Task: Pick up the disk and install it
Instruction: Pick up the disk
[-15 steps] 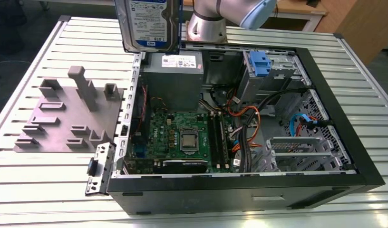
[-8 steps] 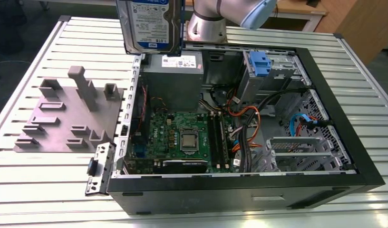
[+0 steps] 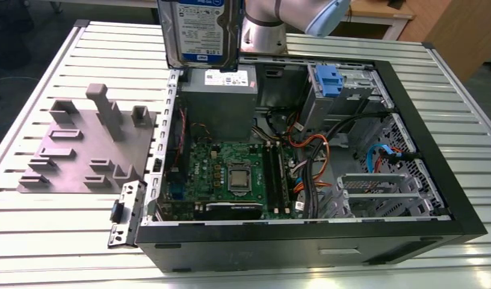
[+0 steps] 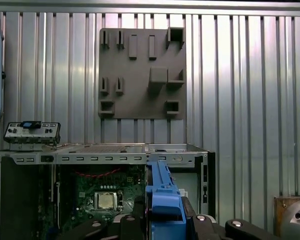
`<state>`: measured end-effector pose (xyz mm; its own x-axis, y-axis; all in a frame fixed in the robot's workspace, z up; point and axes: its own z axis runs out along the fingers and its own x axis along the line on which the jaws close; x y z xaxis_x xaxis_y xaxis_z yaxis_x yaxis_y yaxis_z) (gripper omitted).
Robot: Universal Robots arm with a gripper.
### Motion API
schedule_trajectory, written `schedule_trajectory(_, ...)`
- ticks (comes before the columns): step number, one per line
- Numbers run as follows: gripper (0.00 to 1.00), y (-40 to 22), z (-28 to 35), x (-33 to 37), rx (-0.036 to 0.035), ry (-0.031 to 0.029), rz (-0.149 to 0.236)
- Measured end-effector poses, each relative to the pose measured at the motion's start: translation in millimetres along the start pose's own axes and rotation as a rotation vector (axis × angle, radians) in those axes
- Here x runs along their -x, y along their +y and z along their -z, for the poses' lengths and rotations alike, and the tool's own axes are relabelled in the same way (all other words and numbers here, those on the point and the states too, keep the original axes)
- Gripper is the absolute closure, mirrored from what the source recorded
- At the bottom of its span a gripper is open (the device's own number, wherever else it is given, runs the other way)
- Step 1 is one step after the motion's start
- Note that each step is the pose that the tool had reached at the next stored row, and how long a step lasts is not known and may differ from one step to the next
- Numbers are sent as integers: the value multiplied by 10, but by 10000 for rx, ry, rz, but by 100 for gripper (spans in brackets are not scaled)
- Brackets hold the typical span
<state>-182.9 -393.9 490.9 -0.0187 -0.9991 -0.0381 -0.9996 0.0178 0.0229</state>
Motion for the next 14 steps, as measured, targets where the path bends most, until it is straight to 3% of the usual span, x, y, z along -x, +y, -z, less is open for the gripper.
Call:
schedule_trajectory(8, 63, -19, 1, -11, 0, 0, 1)
schedule_trajectory(14, 63, -20, 2, -71, -1, -1, 0)
